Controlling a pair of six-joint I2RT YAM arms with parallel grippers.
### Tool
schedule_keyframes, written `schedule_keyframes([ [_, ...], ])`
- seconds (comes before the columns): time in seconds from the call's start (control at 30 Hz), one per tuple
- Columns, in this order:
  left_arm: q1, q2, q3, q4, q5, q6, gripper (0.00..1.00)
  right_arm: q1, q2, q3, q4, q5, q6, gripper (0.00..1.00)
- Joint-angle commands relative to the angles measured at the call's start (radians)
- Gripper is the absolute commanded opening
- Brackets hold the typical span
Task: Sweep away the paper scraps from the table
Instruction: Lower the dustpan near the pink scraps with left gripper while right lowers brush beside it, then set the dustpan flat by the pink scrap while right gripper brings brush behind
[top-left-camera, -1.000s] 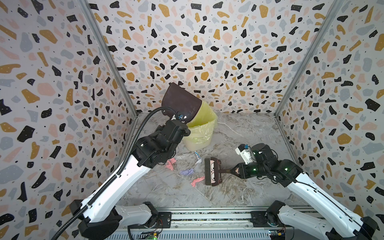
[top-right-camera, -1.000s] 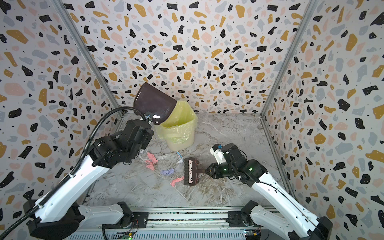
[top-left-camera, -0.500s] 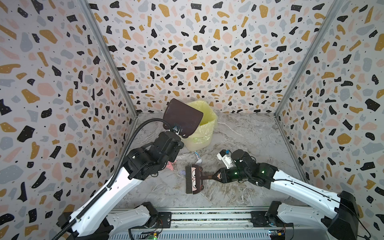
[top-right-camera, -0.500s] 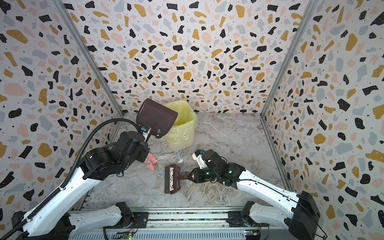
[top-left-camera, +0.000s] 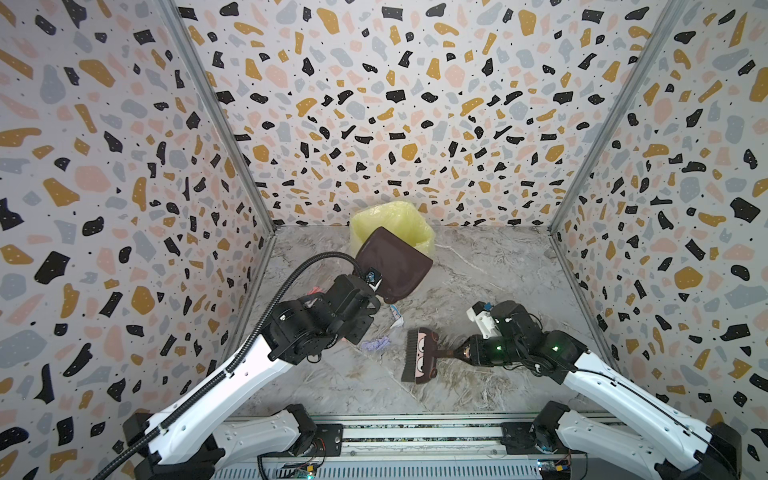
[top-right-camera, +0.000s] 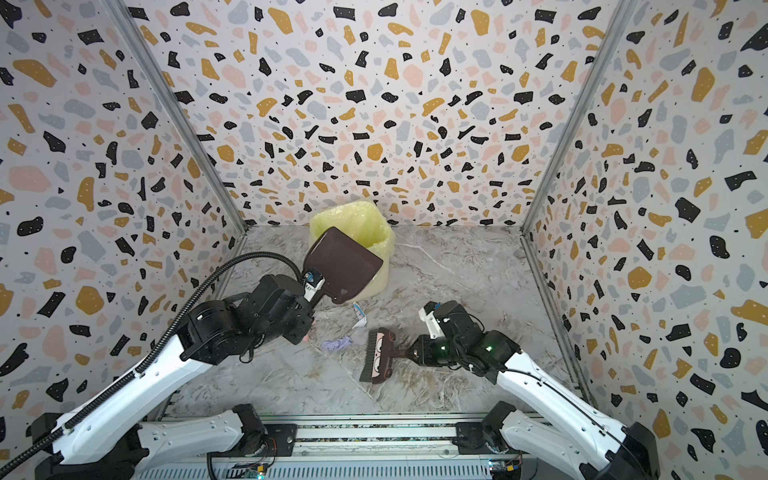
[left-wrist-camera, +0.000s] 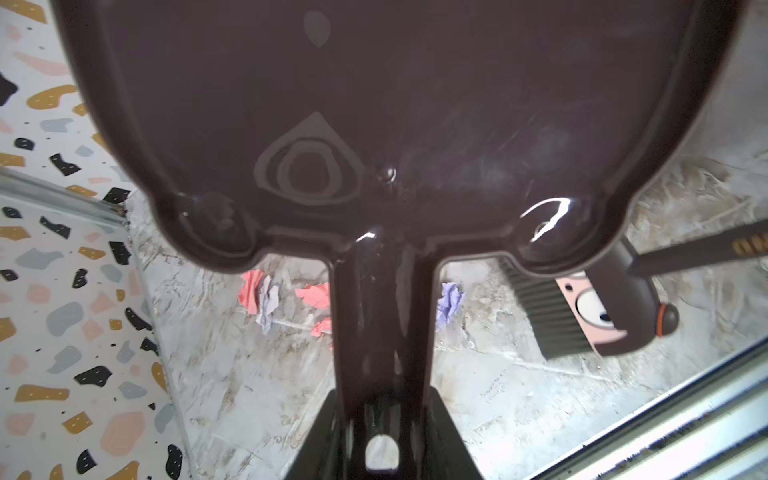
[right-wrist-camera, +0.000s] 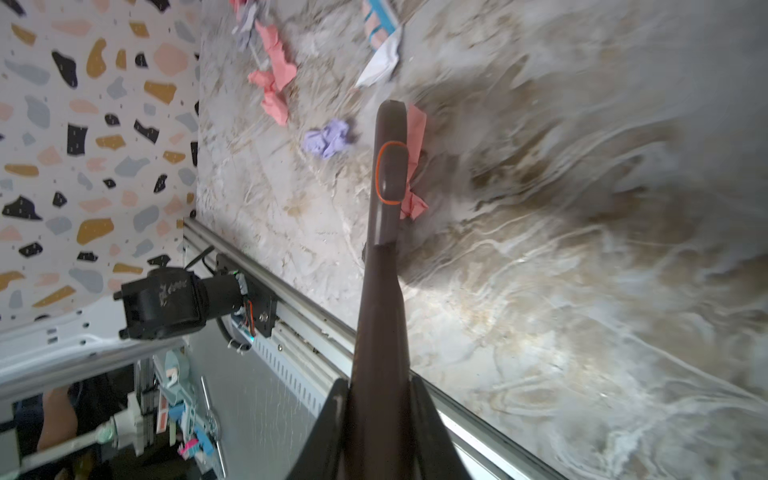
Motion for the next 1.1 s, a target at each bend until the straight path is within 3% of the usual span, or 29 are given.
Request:
schedule_keyframes([
  [0.0,-0.031,-0.021,-0.007,0.007,0.062,-0.041,0.0,-0.099,-0.043,0.046,-0.21,-0.005,-0.116,0.0],
  [0.1,-0.05,-0.018,-0.02,-0.004,0.074,-0.077,0.0,-0.171,-0.05,0.105,-0.269,-0.021,-0.169,0.0],
  [0.23,-0.073,-0.023,-0.061,0.02,0.102,-0.165,0.0,-0.189,-0.027,0.2,-0.291,-0.034,-0.191,0.0],
  [0.63,-0.184,-0.029,-0.236,0.027,0.167,-0.36,0.0,-0.337,0.06,0.469,-0.487,0.094,-0.369,0.0],
  [0.9,-0.302,0.079,-0.335,0.037,0.228,-0.417,0.0,-0.326,0.162,0.58,-0.551,0.255,-0.463,0.0],
  [1.07,-0.322,0.129,-0.395,0.075,0.273,-0.428,0.0,-0.207,0.249,0.671,-0.581,0.416,-0.477,0.0],
])
